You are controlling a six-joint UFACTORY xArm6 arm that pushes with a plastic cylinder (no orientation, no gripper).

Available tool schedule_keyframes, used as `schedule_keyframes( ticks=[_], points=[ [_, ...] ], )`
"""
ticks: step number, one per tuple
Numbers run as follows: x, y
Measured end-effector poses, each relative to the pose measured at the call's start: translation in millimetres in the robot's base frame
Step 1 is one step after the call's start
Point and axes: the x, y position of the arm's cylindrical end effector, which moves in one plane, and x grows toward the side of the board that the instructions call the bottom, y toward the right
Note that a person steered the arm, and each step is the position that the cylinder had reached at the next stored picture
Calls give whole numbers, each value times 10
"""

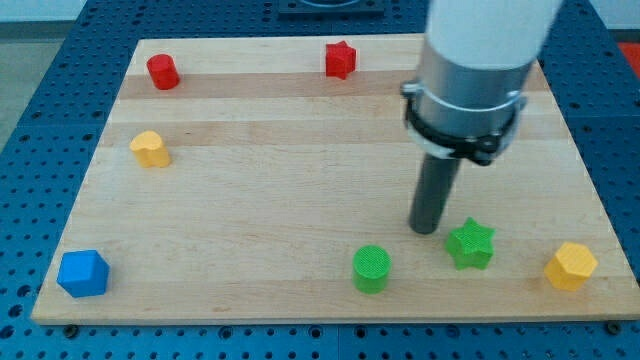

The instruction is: Move the green star to the center right of the board

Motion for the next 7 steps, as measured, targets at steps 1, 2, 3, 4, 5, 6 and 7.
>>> schedule_keyframes(
  ticks=[1,2,3,4,5,6,7],
  points=[
    [0,-227],
    [126,-260],
    [255,-176],
    [289,-174],
    [438,-123],
    [708,8],
    [708,7]
  ],
)
